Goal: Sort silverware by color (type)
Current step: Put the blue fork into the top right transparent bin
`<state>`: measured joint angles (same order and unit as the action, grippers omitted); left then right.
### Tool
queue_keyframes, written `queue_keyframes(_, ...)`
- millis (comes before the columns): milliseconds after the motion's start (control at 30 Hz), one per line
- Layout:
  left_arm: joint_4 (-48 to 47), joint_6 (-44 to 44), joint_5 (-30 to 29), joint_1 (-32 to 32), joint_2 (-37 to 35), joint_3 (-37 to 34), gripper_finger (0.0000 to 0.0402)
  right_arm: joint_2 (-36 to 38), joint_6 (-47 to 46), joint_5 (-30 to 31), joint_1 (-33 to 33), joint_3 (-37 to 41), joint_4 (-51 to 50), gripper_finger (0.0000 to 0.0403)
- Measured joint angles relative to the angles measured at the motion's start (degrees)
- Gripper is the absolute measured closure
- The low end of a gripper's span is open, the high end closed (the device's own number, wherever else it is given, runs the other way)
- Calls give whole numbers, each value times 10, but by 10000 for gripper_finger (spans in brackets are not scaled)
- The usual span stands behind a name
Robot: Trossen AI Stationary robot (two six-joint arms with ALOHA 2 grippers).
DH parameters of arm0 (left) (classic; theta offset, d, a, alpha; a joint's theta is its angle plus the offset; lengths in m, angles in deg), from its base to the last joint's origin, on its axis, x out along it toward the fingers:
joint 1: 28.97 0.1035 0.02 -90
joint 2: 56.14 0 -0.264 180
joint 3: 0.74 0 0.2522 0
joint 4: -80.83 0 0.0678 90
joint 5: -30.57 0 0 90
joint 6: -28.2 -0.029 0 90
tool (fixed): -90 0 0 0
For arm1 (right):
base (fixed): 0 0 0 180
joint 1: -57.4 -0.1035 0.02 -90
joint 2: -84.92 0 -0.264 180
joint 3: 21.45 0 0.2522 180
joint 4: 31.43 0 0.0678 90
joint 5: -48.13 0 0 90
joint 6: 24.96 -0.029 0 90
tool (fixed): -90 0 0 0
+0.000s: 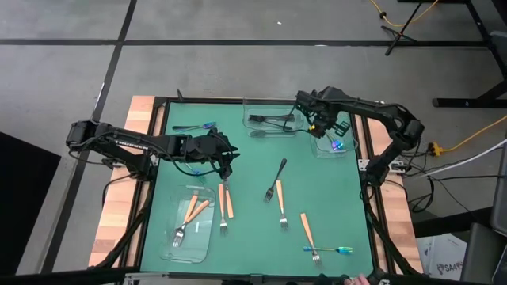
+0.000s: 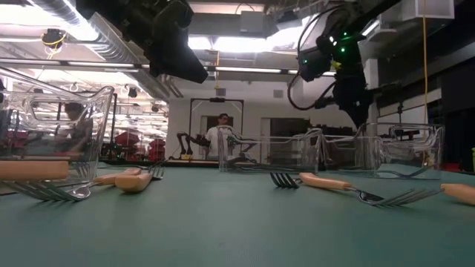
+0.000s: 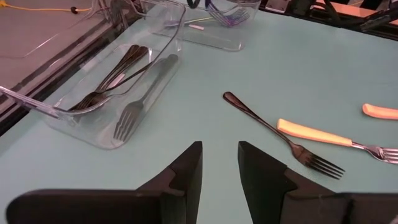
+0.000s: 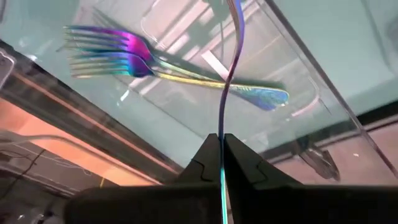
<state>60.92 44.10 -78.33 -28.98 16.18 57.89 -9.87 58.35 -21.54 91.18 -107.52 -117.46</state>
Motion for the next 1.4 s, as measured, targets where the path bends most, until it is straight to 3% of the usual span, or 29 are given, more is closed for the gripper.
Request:
queue_keyframes(333, -11, 0, 0, 0, 0, 0, 305, -30, -24, -9, 0, 0, 7, 397)
queue_keyframes(800, -11, 0, 1, 0, 0, 0, 305, -30, -57, -9, 0, 0, 24, 315)
queue_keyframes(1133, -11, 2, 1, 0, 0, 0, 305, -30, -57, -9, 0, 0, 25, 306)
queue_keyframes(1400, -11, 113, 9, 9, 0, 0, 305, -30, -84, 1, 0, 0, 26, 306)
